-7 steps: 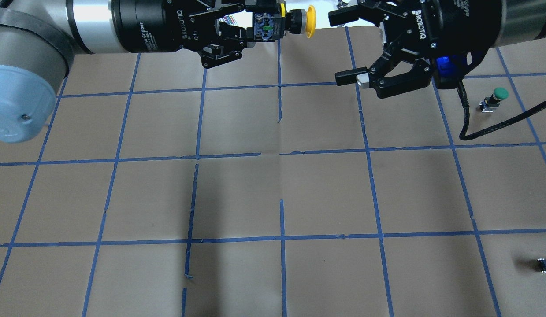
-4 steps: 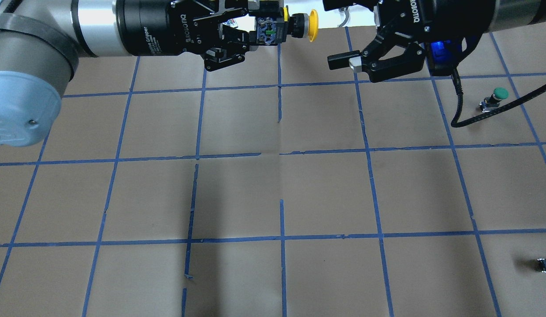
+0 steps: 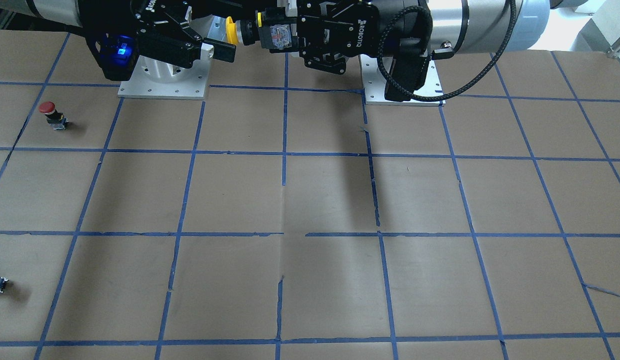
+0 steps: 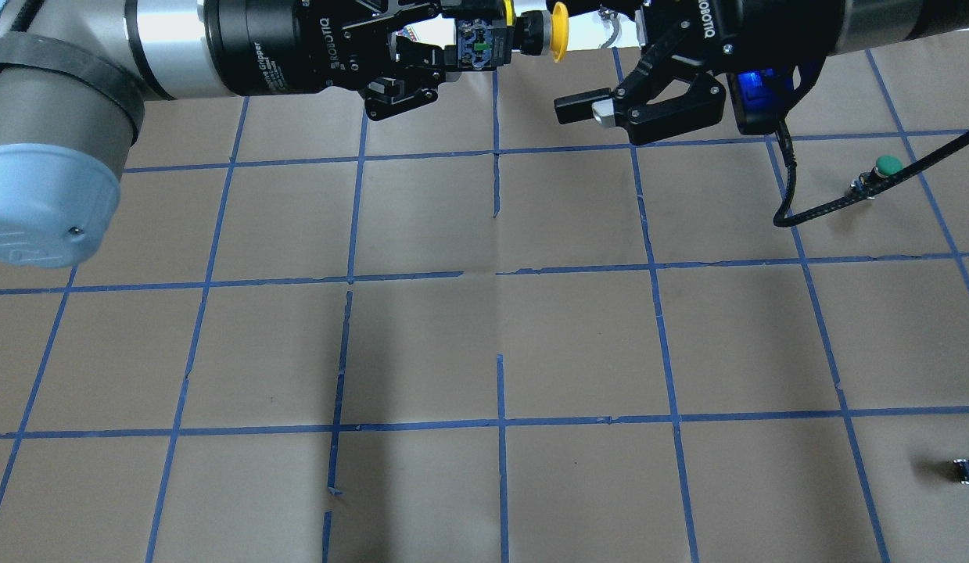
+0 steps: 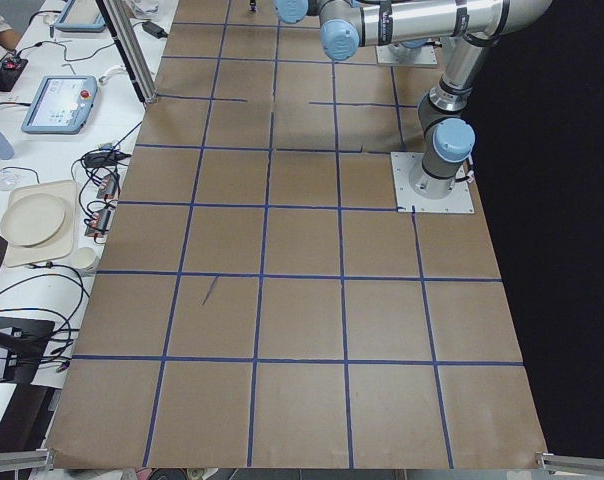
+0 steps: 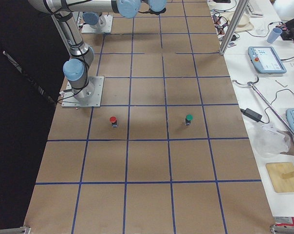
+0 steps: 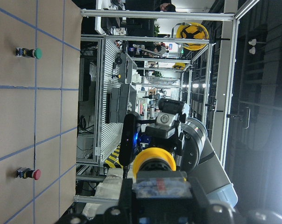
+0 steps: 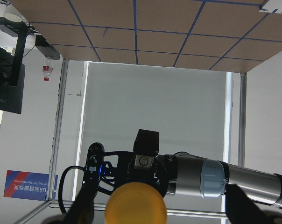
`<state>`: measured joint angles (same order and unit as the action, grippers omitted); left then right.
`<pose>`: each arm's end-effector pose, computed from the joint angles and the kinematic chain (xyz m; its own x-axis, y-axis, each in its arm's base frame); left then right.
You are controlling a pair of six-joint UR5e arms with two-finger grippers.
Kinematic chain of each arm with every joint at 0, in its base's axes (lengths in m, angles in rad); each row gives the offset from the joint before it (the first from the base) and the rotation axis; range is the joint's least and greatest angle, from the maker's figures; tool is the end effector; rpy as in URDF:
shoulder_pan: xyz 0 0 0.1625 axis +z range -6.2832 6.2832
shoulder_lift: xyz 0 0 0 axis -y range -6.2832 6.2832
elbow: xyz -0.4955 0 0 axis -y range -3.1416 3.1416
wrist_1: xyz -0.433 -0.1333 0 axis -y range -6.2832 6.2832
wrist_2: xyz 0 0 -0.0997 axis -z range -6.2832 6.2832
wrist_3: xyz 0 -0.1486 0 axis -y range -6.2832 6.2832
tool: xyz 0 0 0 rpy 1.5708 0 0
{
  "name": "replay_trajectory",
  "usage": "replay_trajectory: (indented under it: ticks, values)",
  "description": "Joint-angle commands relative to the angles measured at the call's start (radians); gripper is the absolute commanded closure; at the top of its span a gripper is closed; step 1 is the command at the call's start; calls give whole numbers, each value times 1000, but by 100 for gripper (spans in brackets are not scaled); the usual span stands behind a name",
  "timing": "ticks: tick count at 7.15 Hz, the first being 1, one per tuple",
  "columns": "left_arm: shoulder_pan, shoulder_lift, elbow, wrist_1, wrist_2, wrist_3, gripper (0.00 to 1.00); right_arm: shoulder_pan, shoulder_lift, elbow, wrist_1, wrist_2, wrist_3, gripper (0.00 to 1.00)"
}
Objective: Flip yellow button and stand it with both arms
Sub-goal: 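Close the right gripper on the yellow cap held by the left gripper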
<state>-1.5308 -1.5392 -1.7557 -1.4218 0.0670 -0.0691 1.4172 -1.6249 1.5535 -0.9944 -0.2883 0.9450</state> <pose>-0.2609 -0.5228 0.5813 -0.0638 -0.0759 0.9951 -0.0445 0.9963 0.0732 0.2003 -0.5086 0.6030 -0.0145 0.9949 -0.0993 0.2486 0.0998 0.9634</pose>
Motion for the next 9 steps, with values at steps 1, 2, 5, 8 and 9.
replay_trajectory:
  ticks: [1,2,5,8,9]
  values:
    - [0,1,-4,12,-3,-15,92,2,-1,-9,-4,8,30,0]
    - [0,2,-2,18,-1,-27,92,2,0,-7,-10,33,35,0]
    - [0,2,-4,27,-1,-37,92,2,2,0,-27,35,35,18]
    - [1,4,-4,29,-1,-35,92,2,0,-1,-26,44,35,65]
    - [0,4,-4,29,-1,-35,92,0,2,-1,-26,47,34,71]
